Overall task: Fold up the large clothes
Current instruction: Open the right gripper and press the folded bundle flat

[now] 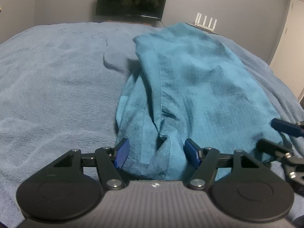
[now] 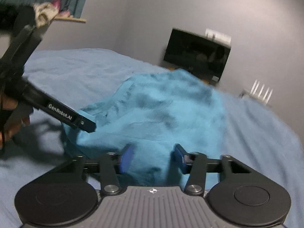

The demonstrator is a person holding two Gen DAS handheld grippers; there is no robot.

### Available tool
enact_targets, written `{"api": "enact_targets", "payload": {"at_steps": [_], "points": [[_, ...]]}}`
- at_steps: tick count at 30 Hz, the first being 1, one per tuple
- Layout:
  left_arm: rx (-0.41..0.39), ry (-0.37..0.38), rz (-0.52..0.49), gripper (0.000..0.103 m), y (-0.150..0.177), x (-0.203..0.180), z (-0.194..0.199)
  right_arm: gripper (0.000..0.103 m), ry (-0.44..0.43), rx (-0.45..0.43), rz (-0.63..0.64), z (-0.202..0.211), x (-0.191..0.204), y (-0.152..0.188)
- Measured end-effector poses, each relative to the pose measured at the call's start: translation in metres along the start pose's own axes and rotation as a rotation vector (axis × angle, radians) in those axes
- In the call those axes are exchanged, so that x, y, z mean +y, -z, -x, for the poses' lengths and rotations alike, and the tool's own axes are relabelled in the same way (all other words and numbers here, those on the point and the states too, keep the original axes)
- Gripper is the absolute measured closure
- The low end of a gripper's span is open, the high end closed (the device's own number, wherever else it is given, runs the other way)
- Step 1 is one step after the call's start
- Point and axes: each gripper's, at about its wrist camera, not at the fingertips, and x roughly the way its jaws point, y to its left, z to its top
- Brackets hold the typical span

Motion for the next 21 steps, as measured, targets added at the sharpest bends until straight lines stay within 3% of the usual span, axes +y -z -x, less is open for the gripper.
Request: {"api": "enact_targets", "payload": {"at_steps": [4,6,9,12,14,16,18,21], "points": [[-0.002,-0.037,0.000,0.038,-0.001,0.001,-0.001,0.047,-0.061,0.034,0.015,-0.020,0.014,0.005],[-0.041,-0.035,0.010,0.038,-0.004,0.000,0.007,0.045,-0.112,0.045,-0.006,-0.019,0.011,0.004],[-0.141,-0.001,-0.002,0.038,-0.008,-0.006,0.024,0.050,-0.195,-0.014,-0.181,-0.005,-0.018,-0.005],[-0.186,0.016,-0.042,0.038,-0.008,-0.015,0.032,0.051,-0.150,-0.090,-0.245,0.006,-0.032,-0.008],[-0.166,0.017,-0.077,0.038,-0.006,-0.021,0.028,0.054,-0.138,-0.025,-0.212,-0.003,-0.027,-0.005],[-0.122,0.012,-0.106,0.038,-0.001,-0.022,0.019,0.051,-0.155,0.059,-0.164,-0.015,-0.016,0.006],[-0.078,0.006,-0.115,0.038,0.001,-0.023,0.010,0.050,-0.159,0.061,-0.140,-0.014,-0.014,0.006],[-0.031,0.022,-0.103,0.040,0.004,-0.020,0.002,0.050,-0.168,0.003,-0.256,-0.004,-0.029,-0.005]]}}
